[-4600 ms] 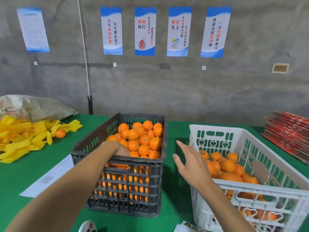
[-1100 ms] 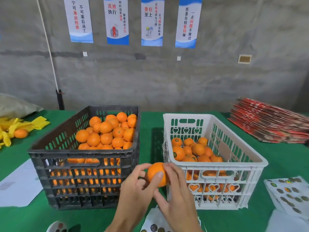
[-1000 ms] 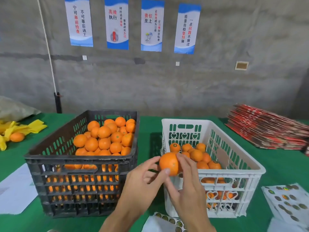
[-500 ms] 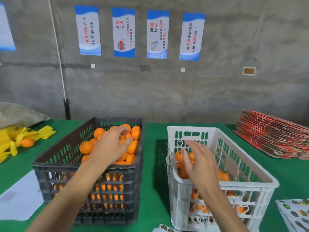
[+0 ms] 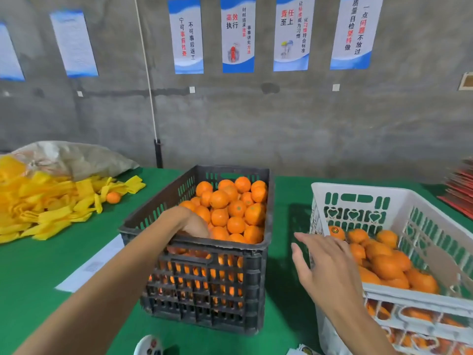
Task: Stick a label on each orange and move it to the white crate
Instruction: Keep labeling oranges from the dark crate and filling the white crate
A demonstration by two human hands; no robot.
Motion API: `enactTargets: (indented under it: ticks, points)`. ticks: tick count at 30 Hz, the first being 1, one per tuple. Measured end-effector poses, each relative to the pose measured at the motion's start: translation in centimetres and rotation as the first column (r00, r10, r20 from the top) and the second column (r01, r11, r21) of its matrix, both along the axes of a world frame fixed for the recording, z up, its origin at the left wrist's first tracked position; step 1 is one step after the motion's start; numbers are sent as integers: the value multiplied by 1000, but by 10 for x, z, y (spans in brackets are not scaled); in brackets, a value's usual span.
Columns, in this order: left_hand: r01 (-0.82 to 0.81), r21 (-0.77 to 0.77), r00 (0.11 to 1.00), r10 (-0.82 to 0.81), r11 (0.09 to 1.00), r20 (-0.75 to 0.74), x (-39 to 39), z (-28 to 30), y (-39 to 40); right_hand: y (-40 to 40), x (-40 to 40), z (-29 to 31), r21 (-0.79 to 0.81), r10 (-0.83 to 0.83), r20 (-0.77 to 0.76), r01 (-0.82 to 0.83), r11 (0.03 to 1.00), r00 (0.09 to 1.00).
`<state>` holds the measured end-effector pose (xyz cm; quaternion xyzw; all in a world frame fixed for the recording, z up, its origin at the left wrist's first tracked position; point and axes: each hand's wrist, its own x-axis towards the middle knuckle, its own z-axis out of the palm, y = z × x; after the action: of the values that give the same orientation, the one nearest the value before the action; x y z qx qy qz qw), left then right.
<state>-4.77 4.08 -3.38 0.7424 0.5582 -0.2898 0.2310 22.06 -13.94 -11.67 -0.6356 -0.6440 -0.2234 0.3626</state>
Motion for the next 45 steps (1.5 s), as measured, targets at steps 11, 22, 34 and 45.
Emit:
enactTargets:
  ticks: [11, 22, 34, 45]
  points:
    - [76, 185, 997, -70, 980, -38, 36, 5, -19, -1, 0, -2, 133, 97, 23, -99, 986, 995]
    - [-620, 414, 346, -242, 666, 907, 37, 9, -88, -30, -14, 3, 90, 304, -22, -301, 950, 953]
    - [-720, 127, -59, -243, 682, 968, 39, -69, -207, -76, -10, -93, -543, 217, -300, -353, 762, 929]
    - [-556, -437, -167, 420, 707, 892, 70, -203, -246, -101, -5, -153, -676, 92, -344, -315, 666, 934]
